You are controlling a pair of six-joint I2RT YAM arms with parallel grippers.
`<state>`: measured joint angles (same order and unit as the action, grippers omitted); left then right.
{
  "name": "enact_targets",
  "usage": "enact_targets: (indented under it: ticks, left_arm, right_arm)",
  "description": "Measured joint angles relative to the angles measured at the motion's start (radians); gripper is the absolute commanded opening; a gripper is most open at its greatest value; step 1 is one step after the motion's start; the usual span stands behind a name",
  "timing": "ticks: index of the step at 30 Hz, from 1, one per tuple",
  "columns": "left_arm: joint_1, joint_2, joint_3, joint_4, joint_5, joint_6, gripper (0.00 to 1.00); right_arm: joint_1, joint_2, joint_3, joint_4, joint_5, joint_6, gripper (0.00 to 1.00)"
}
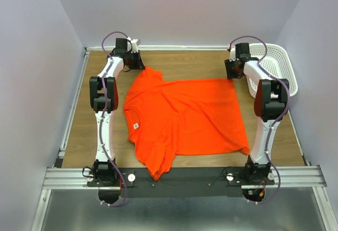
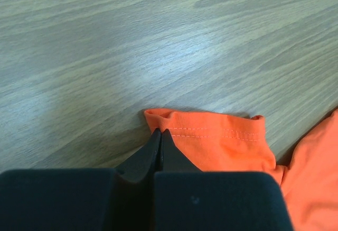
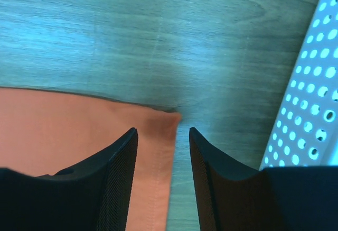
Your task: Fold and stack the t-shirts
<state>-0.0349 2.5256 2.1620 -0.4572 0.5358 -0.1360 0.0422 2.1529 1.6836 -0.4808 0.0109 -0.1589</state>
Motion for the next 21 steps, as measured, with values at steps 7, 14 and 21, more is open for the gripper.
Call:
enact_targets:
  ticks: [7, 14, 21]
  left_arm:
    - [0.0, 0.0, -0.007, 0.006, 0.001, -0.004, 0.0]
    - [0.0, 0.0, -0.012, 0.007, 0.001, -0.006, 0.0]
    - [0.0, -0.001, -0.014, 0.008, 0.008, -0.006, 0.0]
  right_arm:
    - [-0.011, 0.005, 0.0, 0.0, 0.023, -0.001, 0.48]
    - [-0.031, 0.039, 0.0, 0.0, -0.003, 0.0, 0.48]
    - [-0.039, 0.055, 0.003, 0.001, -0.092, 0.001, 0.43]
